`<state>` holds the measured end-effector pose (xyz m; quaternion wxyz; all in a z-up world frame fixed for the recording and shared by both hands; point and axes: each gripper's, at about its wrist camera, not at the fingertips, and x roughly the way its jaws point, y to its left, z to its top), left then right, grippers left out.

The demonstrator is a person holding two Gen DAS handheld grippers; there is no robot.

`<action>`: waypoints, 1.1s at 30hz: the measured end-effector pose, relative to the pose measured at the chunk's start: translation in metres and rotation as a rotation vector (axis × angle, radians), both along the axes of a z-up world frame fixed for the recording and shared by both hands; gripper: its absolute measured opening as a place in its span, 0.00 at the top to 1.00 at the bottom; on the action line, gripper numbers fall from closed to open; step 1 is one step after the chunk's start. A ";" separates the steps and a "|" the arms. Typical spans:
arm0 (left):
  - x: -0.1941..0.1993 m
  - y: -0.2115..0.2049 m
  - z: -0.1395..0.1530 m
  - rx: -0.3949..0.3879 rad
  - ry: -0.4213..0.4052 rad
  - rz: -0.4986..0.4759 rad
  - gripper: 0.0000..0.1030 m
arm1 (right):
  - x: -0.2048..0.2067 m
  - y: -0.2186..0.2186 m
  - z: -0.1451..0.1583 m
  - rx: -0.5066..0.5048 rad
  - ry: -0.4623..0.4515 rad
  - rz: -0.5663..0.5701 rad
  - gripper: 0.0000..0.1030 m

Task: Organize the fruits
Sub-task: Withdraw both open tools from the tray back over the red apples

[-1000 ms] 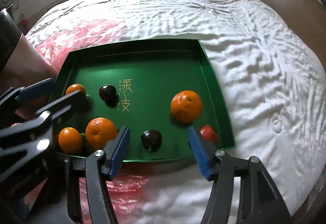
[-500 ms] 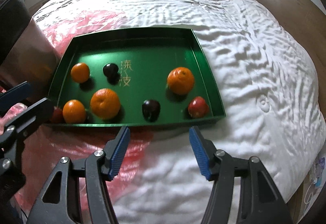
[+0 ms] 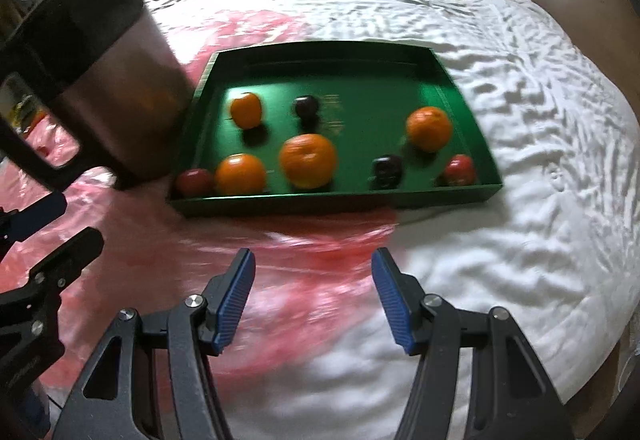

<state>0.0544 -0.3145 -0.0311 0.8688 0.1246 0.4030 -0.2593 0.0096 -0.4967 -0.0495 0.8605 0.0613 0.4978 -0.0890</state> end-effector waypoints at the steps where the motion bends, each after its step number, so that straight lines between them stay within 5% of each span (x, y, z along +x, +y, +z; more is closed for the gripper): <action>1: 0.000 0.009 0.000 0.004 -0.002 0.013 0.48 | 0.000 0.007 0.000 0.009 -0.002 0.009 0.00; 33: 0.048 0.257 -0.012 0.116 -0.005 0.386 0.45 | 0.042 0.266 0.003 0.172 0.032 0.472 0.00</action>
